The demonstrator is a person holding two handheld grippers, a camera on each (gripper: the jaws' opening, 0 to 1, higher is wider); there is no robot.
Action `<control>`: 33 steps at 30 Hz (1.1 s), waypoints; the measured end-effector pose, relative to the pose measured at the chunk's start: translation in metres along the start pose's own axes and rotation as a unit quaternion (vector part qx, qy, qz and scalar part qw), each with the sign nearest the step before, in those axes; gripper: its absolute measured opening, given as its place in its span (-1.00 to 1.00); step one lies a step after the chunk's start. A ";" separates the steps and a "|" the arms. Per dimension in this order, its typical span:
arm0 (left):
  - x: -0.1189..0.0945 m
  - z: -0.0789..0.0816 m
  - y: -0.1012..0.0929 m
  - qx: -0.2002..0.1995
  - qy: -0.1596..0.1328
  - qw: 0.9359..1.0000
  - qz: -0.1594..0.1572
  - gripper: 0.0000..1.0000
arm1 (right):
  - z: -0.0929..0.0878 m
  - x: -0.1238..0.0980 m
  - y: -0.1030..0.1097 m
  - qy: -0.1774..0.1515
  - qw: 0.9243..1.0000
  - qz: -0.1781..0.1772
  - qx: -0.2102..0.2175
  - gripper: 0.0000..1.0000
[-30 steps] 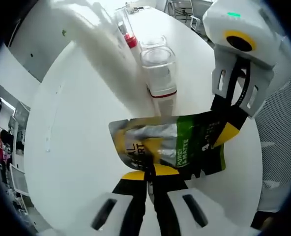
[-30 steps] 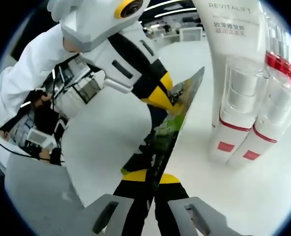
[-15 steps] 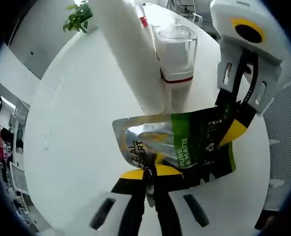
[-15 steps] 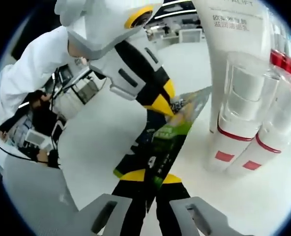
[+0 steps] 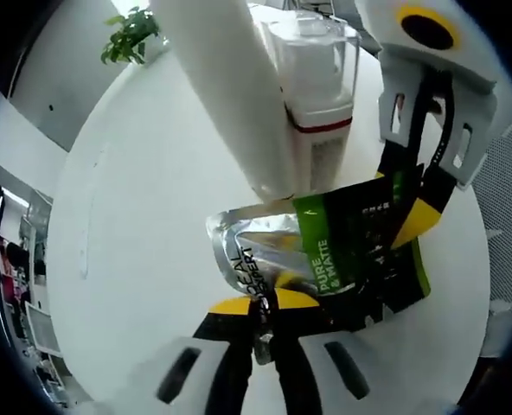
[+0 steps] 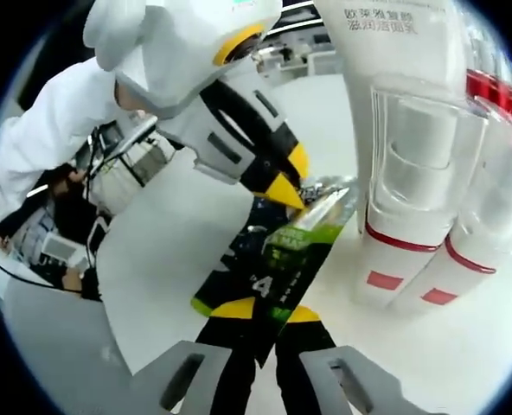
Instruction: Arrange the skincare products in the storage area until every visible bottle or jar stands upright without overlapping.
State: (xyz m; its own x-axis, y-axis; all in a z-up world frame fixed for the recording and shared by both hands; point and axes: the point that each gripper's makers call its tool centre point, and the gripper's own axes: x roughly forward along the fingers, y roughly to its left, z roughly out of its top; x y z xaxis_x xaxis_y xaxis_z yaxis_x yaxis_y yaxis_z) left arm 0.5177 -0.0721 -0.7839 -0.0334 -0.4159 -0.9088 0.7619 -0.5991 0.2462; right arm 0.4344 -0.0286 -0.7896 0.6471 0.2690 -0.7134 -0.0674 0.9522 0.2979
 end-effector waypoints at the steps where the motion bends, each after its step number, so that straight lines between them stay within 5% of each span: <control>1: 0.000 0.000 0.000 0.002 0.000 1.000 0.000 -0.87 | 0.000 0.000 0.000 -0.002 1.000 -0.001 -0.003 -1.00; 18: 0.002 0.001 -0.004 0.058 -0.002 0.998 -0.012 -0.90 | -0.007 -0.023 -0.003 0.011 0.999 -0.005 -0.036 -0.92; 23: 0.001 0.000 -0.005 0.068 -0.003 0.998 -0.009 -0.91 | -0.001 -0.035 -0.006 0.015 0.993 -0.034 -0.115 -0.92; 33: 0.001 0.000 -0.004 0.048 -0.006 0.999 -0.014 -0.92 | 0.029 -0.046 0.001 -0.048 0.976 -0.067 -0.200 -1.00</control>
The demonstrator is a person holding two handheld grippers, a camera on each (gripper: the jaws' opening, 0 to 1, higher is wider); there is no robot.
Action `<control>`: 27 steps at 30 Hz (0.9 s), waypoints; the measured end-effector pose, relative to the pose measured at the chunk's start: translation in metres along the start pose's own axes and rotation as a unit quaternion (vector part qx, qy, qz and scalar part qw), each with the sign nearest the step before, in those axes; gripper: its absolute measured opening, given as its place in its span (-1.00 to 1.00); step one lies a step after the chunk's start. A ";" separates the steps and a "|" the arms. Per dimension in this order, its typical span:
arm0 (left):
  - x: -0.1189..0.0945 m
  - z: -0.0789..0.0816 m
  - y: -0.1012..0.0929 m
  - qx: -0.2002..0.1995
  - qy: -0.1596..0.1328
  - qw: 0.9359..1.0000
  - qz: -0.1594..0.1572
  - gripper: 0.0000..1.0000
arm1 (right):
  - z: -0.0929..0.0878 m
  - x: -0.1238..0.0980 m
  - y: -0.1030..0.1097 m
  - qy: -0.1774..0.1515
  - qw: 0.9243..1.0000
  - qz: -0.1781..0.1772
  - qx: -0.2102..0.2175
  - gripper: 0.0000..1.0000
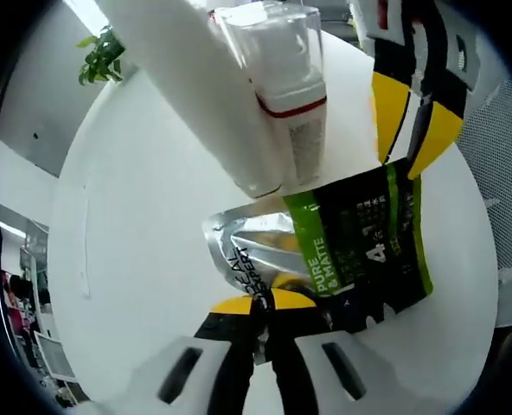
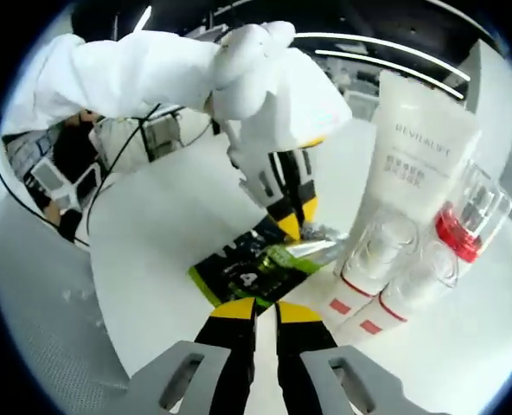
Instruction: Arrange the skincare products in the storage area until every visible bottle or jar stands upright without overlapping.
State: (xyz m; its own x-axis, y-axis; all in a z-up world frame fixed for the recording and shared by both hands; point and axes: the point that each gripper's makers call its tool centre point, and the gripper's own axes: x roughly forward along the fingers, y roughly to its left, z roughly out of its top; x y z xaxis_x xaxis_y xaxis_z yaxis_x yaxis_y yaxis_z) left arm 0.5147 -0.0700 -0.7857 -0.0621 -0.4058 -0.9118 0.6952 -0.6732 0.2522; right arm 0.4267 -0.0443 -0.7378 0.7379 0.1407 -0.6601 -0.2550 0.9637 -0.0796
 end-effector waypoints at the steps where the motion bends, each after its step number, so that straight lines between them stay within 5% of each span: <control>1: 0.000 -0.001 0.000 -0.005 0.002 1.000 0.001 -0.93 | 0.001 0.000 0.004 0.000 1.000 0.003 -0.004 -1.00; 6: 0.000 -0.002 0.001 -0.003 0.004 1.000 0.003 -0.94 | 0.012 0.006 0.004 -0.017 1.000 0.000 -0.009 -0.96; 9: 0.000 -0.002 0.001 -0.006 0.003 1.000 0.001 -0.94 | -0.005 0.018 0.020 0.013 0.999 0.027 -0.012 -0.76; 13: 0.000 -0.003 0.001 -0.014 -0.001 1.000 0.000 -0.94 | -0.013 0.028 0.014 0.017 0.998 0.001 -0.062 -0.64; 27: 0.001 -0.004 0.004 -0.021 -0.008 1.000 0.000 -0.94 | -0.032 0.044 -0.001 0.038 0.999 -0.012 -0.026 -0.60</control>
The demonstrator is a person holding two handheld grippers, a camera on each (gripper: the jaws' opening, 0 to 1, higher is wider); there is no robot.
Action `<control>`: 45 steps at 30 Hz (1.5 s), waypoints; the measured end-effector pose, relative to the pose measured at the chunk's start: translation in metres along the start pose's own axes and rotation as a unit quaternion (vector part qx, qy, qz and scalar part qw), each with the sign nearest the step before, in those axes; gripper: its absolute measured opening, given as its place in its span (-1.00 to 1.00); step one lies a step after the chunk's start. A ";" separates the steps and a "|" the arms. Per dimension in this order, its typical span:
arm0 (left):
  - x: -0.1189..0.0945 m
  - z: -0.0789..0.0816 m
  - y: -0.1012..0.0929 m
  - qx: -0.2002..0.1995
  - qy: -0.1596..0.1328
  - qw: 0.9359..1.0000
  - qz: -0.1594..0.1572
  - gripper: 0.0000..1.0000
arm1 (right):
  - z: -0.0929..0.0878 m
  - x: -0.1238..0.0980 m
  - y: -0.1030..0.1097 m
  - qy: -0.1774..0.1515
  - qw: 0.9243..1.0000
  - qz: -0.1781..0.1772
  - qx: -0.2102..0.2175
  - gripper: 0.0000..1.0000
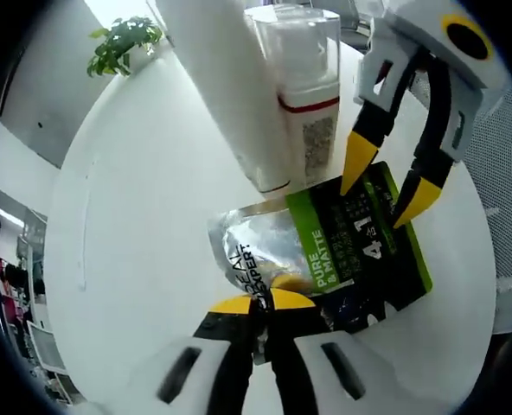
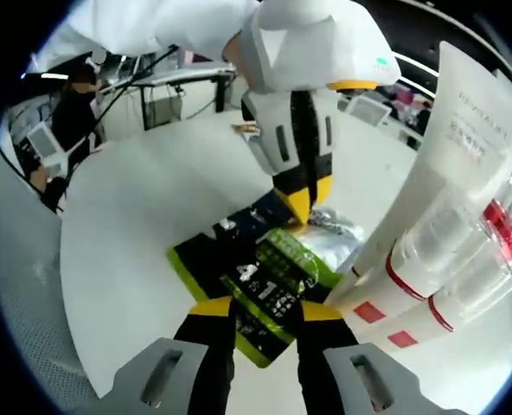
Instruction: Arrange the skincare products in the storage area until every visible bottle or jar stands upright without overlapping.
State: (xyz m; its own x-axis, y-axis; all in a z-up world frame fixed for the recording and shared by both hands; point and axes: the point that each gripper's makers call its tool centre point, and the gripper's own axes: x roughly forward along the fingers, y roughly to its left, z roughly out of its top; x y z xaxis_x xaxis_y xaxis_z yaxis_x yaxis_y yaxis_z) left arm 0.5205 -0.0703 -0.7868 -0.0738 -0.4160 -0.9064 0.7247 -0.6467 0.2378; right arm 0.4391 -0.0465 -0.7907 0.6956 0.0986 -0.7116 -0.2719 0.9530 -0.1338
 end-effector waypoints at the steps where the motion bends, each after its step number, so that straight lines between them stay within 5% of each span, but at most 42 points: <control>1: 0.000 0.000 0.000 -0.002 -0.001 1.000 0.000 -0.93 | 0.000 0.000 0.000 0.000 1.000 0.000 0.002 -0.61; 13: -0.002 -0.008 0.016 -0.074 -0.026 0.997 0.027 -0.70 | -0.001 0.000 0.003 0.002 1.000 0.009 0.023 -0.65; 18: -0.002 -0.012 0.021 -0.151 -0.039 0.987 0.035 -0.59 | -0.001 0.000 0.003 0.003 1.000 0.009 0.024 -0.65; 27: -0.006 -0.021 0.031 -0.175 -0.048 0.981 0.065 -0.36 | -0.001 -0.001 0.004 0.004 1.000 0.009 0.028 -0.65; 45: -0.009 -0.038 0.041 -0.175 -0.031 0.980 0.093 -0.52 | -0.002 -0.002 0.004 0.008 0.999 0.006 0.032 -0.66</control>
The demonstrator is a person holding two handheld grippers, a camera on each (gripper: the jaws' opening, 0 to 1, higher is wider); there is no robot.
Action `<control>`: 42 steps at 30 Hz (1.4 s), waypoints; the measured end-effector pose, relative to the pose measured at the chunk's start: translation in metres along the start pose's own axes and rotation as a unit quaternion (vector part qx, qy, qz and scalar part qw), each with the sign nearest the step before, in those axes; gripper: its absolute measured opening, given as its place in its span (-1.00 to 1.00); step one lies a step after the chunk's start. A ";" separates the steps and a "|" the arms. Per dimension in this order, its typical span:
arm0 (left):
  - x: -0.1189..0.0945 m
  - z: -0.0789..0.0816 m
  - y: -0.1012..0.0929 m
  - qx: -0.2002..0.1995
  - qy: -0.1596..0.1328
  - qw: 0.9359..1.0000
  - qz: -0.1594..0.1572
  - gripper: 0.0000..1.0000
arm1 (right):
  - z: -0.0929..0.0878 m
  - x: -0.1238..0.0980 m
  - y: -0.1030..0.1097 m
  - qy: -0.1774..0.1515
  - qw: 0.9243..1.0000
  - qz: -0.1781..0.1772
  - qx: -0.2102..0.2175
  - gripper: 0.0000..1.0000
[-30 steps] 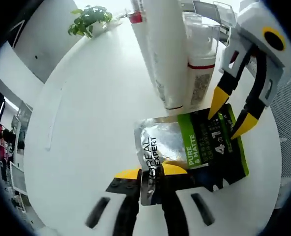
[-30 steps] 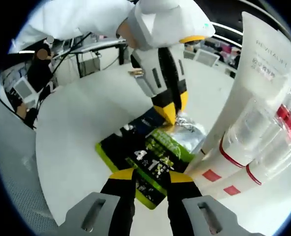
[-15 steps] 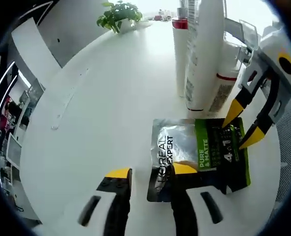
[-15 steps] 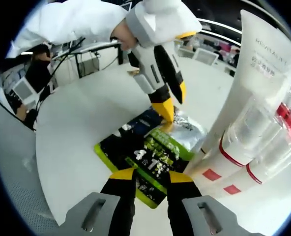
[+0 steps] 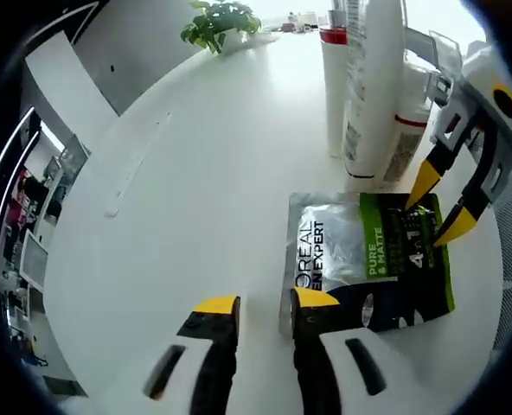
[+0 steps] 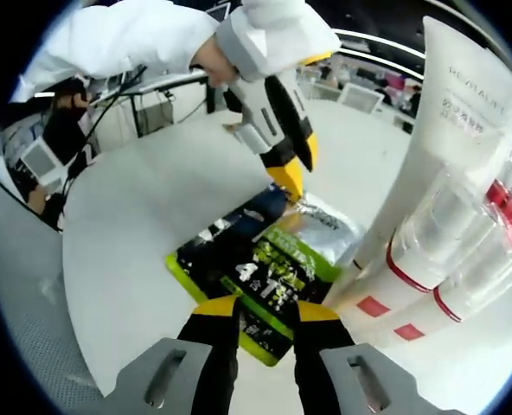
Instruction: Arrange the skincare products in the storage area until every visible bottle or jar stands upright without overlapping.
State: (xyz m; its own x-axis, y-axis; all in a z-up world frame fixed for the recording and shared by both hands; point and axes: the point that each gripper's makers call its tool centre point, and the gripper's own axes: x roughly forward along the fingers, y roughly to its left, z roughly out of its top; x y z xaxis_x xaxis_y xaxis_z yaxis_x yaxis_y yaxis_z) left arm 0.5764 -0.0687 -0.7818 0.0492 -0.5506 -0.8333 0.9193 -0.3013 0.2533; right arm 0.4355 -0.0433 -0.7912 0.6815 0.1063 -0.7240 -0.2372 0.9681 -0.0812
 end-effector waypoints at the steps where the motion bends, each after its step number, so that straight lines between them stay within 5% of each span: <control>1: 0.001 0.000 -0.002 0.006 0.002 1.000 0.000 -0.53 | 0.000 0.000 0.000 0.001 1.000 0.000 0.000 -0.66; 20: -0.010 0.004 -0.002 -0.011 -0.021 1.000 0.016 -0.50 | 0.004 0.002 -0.002 -0.009 1.000 -0.003 -0.015 -0.63; 29: -0.048 0.024 0.000 -0.061 -0.082 0.994 0.034 -0.40 | 0.034 -0.009 0.004 -0.061 0.998 0.011 -0.007 -0.54; 42: -0.093 0.023 -0.021 -0.098 -0.109 0.988 0.040 -0.09 | 0.063 -0.024 0.005 -0.103 0.995 0.014 -0.006 -0.42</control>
State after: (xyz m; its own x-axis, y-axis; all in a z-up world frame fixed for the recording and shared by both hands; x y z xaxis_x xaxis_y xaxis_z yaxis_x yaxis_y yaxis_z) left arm 0.5436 -0.0294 -0.6978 0.0587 -0.7277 -0.6834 0.9751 -0.1050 0.1956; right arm 0.4617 -0.0266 -0.7316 0.8018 0.1780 -0.5705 -0.2647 0.9616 -0.0720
